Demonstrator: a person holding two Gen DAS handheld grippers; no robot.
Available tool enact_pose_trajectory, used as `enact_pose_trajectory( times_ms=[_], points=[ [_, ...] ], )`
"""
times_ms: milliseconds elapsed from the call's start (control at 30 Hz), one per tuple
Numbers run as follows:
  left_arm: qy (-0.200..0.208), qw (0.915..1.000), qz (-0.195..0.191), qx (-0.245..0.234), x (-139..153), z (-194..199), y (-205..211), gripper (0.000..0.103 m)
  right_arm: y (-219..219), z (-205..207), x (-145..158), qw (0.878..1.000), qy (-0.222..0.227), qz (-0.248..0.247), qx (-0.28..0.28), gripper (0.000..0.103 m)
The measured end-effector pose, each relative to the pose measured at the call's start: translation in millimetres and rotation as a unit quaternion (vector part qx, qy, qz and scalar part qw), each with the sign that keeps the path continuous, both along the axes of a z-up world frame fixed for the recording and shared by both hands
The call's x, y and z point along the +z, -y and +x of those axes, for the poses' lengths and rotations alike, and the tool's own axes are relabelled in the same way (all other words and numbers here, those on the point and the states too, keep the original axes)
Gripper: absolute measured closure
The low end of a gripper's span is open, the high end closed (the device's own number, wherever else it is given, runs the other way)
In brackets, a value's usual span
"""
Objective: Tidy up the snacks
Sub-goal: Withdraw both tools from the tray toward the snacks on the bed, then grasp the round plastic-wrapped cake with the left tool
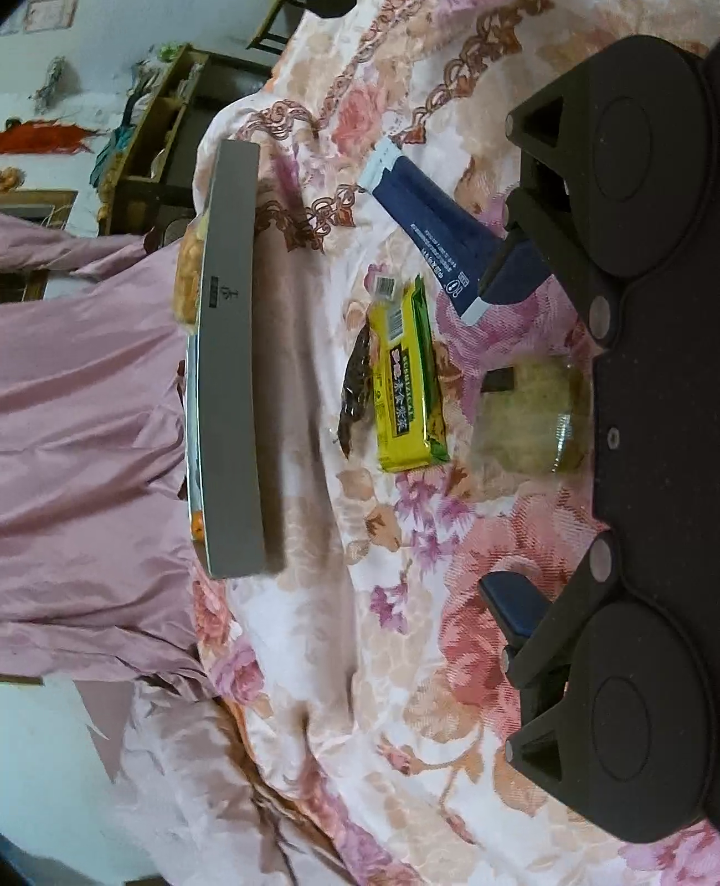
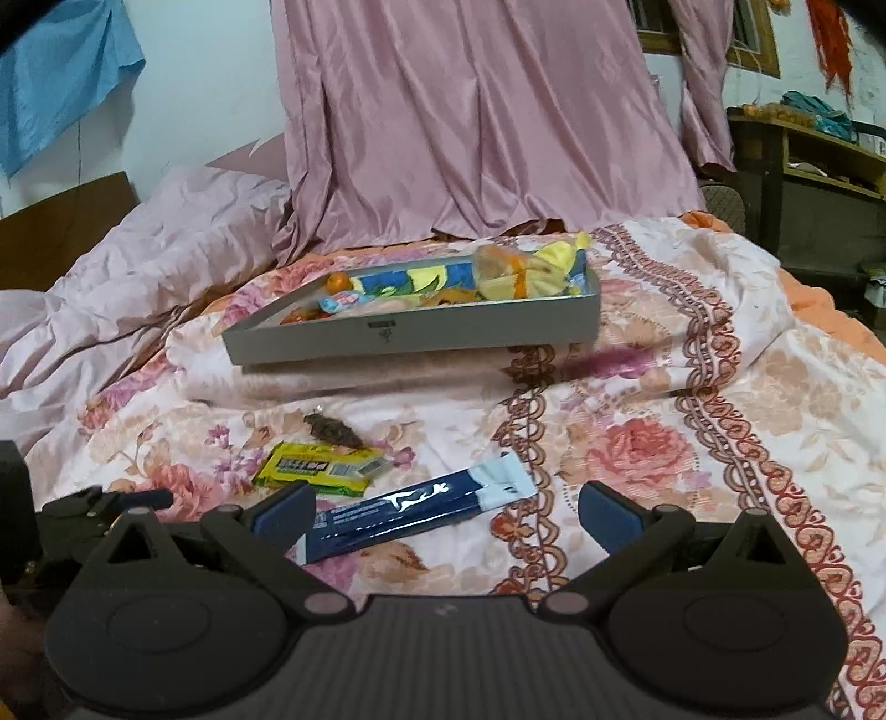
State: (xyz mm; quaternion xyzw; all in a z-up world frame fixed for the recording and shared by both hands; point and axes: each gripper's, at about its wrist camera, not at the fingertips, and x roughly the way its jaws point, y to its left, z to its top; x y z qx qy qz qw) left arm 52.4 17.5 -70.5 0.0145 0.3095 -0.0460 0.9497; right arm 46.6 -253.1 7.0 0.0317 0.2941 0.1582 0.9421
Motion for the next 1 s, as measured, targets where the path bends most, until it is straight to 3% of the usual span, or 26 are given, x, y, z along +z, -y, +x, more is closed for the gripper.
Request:
enact_pose_trajectory(
  times_ms=[233,433,500,567,833,1000],
  points=[
    [-0.024,0.9988,0.032,-0.029,-13.8,8.7,13.7,0.014,-5.8,3.8,-7.0,1.0,-0.01,0.0,0.003,0.0],
    [-0.033,0.9987,0.023,-0.031,-20.5,11.5,12.4,0.018,-5.0,4.9,-9.3,1.0,-0.015,0.003,0.002,0.0],
    [-0.033,0.9988,0.016,-0.033,-20.6,11.7,11.1,0.026,-4.6,4.8,-9.4,1.0,-0.017,0.006,0.002,0.0],
    [-0.031,0.9989,0.008,-0.036,-18.8,11.1,10.3,0.048,-4.7,4.5,-9.2,1.0,-0.018,0.005,0.003,0.0],
    [-0.017,0.9988,-0.026,-0.038,-5.7,5.2,5.3,0.052,-7.6,3.9,-10.1,1.0,-0.024,0.007,0.008,0.0],
    [-0.011,0.9992,-0.031,-0.024,-0.8,5.0,1.3,0.052,-12.3,17.4,-30.2,0.996,-0.08,0.035,0.016,0.0]
  ],
)
